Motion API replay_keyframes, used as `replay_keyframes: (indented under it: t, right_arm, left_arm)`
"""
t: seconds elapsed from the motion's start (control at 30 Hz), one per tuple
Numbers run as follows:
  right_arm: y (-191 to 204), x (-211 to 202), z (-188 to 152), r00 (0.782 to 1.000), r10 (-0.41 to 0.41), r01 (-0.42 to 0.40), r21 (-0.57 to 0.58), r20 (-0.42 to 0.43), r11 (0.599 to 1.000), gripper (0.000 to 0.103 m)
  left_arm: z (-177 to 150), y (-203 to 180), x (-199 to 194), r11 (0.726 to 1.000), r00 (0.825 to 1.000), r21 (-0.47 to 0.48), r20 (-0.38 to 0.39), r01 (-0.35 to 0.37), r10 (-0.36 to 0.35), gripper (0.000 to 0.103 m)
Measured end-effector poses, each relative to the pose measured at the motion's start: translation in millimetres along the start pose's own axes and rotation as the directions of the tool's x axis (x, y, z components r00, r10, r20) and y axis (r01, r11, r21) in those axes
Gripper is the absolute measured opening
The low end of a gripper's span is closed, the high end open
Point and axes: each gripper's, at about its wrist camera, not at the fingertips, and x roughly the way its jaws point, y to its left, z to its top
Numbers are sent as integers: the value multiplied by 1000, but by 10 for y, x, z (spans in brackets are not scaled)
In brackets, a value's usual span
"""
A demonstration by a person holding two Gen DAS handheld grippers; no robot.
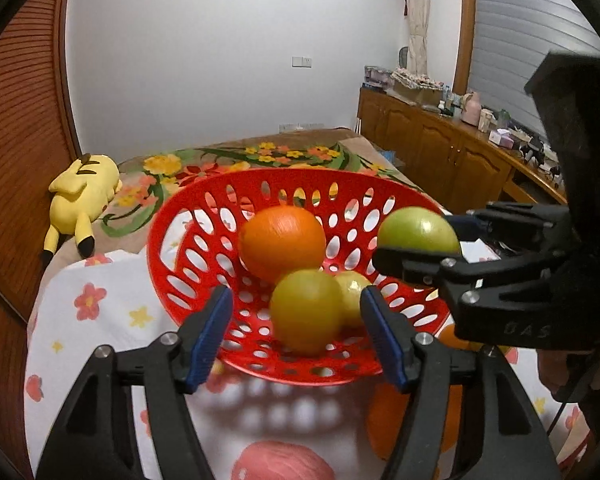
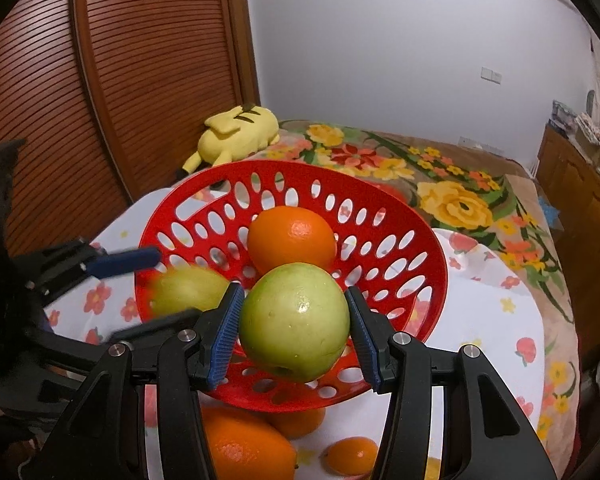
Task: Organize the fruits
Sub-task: 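Open the left tool over the basket while the right tool lowers and releases the green apple, then pull both open tools back from the basket toward the yellow mango-like fruit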
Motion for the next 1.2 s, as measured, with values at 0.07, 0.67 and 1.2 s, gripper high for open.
replay_keyframes:
  t: [0.07, 0.67, 1.2]
  right_arm:
    - [-15, 10, 7, 1000, -2, 2, 3, -2, 1000, 52]
    - [-38, 103, 12, 1000, 2, -2, 21, -16, 1000, 52]
    - [-35, -4, 50, 1000, 6, -7, 27, 27, 1000, 54]
  left_arm:
    - [15, 20, -28, 1000, 1000, -1, 7, -4, 4, 66]
    - [20, 82, -76, 1000, 1000, 5, 9, -24, 24, 66]
    - [9, 147, -73, 999, 999, -5, 11, -36, 36, 66]
